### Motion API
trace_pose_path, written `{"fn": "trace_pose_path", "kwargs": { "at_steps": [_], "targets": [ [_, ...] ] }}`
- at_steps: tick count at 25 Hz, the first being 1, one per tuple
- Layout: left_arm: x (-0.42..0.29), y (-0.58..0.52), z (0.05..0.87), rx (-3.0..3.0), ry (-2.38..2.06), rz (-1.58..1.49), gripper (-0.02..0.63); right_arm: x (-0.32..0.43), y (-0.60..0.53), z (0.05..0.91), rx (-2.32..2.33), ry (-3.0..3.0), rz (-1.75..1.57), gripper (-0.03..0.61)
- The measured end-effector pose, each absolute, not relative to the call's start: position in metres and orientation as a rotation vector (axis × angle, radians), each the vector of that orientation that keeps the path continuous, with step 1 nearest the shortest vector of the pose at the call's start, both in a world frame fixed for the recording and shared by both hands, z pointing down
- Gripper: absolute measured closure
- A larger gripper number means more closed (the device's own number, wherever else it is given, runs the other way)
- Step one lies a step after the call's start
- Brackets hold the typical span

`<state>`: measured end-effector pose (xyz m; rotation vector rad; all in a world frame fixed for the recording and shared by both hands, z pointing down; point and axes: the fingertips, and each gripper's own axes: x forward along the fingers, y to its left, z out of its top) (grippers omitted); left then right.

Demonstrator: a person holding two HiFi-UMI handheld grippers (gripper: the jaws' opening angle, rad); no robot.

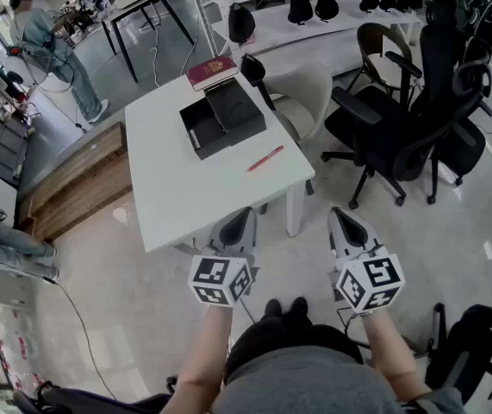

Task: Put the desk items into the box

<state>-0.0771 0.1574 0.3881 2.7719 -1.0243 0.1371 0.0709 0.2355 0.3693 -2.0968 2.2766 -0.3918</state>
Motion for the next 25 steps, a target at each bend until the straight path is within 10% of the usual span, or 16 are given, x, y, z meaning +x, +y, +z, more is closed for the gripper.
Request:
{"fn": "trace_pose_path", "kwargs": {
  "at_steps": [25],
  "targets": [
    [-0.057, 0.131, 0.384, 2.782, -1.047, 0.171, 0.56, 0.103, 0.242, 0.361, -2.109, 2.197, -0.397, 0.574]
  ]
}}
